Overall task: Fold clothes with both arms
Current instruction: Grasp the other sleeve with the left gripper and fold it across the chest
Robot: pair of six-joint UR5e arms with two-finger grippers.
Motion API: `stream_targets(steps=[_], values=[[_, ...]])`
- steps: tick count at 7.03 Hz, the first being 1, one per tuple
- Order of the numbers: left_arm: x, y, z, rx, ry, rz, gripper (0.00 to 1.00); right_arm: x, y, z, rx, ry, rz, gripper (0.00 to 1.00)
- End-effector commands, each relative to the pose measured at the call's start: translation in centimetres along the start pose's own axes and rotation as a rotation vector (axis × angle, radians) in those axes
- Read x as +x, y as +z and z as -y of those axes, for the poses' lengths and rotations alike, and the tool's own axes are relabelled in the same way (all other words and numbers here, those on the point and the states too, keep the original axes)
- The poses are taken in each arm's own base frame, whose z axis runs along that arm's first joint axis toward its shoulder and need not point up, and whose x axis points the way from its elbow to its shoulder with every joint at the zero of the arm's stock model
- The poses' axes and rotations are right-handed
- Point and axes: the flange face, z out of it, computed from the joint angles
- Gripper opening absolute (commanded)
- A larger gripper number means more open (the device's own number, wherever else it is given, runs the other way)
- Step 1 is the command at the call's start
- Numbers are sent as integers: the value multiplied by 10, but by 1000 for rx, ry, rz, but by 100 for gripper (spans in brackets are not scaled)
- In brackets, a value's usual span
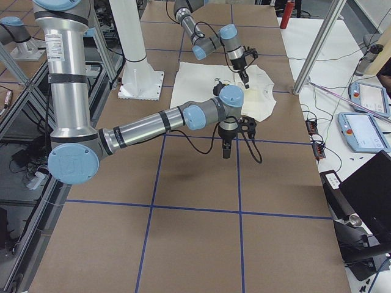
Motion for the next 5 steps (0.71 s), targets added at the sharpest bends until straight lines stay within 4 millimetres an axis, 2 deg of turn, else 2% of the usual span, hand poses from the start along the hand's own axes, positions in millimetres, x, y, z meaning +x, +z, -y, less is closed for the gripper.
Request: stream_targets(steps=[1,2,4,5], values=[[12,16,-25,21,47,-20,100,-7,-4,4,9,2,7,100],[3,21,-23,23,74,-10,100,-7,-4,5,10,5,7,100],[2,16,-11,29,163,-20,100,-12,-8,4,15,23,13,100],[-26,21,-8,13,180,-11,100,-34,-13,8,33,69,33,100]])
